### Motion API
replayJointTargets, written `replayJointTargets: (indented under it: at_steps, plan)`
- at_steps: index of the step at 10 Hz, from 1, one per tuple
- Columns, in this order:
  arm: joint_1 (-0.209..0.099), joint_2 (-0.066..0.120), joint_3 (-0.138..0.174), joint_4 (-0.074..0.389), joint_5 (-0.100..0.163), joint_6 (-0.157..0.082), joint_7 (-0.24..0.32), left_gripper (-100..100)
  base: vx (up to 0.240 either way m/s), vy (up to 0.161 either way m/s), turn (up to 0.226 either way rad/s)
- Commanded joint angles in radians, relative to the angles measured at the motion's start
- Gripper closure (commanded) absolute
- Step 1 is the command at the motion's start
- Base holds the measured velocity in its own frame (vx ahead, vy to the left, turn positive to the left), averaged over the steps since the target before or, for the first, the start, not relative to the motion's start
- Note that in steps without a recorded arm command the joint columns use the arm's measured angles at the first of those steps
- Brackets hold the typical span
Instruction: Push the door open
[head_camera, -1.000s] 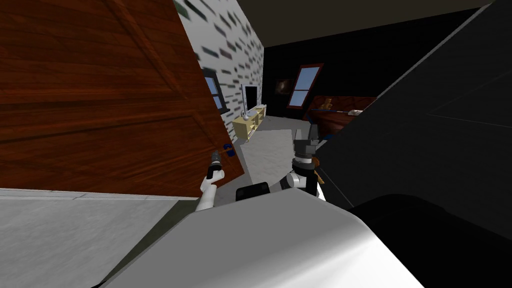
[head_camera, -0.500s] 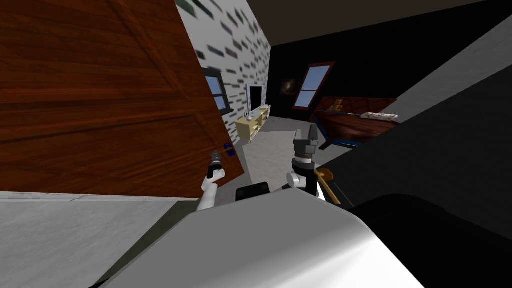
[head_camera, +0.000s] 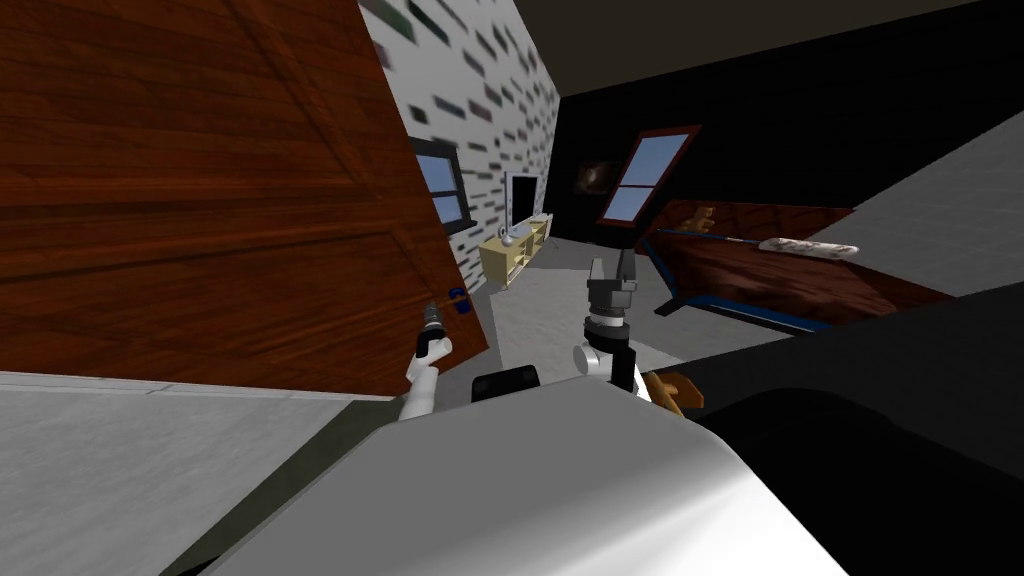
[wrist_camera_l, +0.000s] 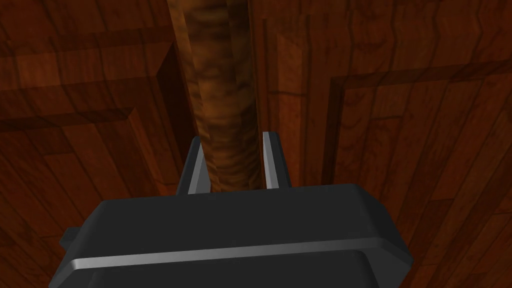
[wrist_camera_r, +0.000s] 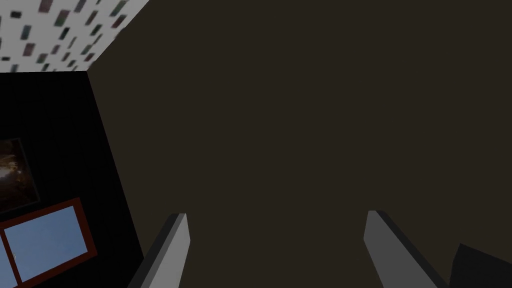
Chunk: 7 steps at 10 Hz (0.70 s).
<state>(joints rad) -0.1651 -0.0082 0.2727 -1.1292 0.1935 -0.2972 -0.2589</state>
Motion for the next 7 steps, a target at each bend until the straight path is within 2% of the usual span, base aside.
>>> replayJointTargets:
  at_steps: [1, 5, 6, 7]
  plan:
    - [-0.014, -0.004, 0.016, 0.012, 0.01, -0.018, -0.014, 100, 0.155, -0.134, 0.153]
    - [-0.021, -0.036, 0.028, 0.018, 0.023, -0.02, -0.038, 100, 0.118, -0.139, 0.11]
    - [-0.018, -0.02, 0.039, 0.022, 0.024, -0.026, -0.034, 100, 0.034, -0.065, 0.086]
    - [-0.016, -0.002, 0.051, 0.02, 0.026, -0.026, -0.038, 100, 0.064, 0.088, 0.048]
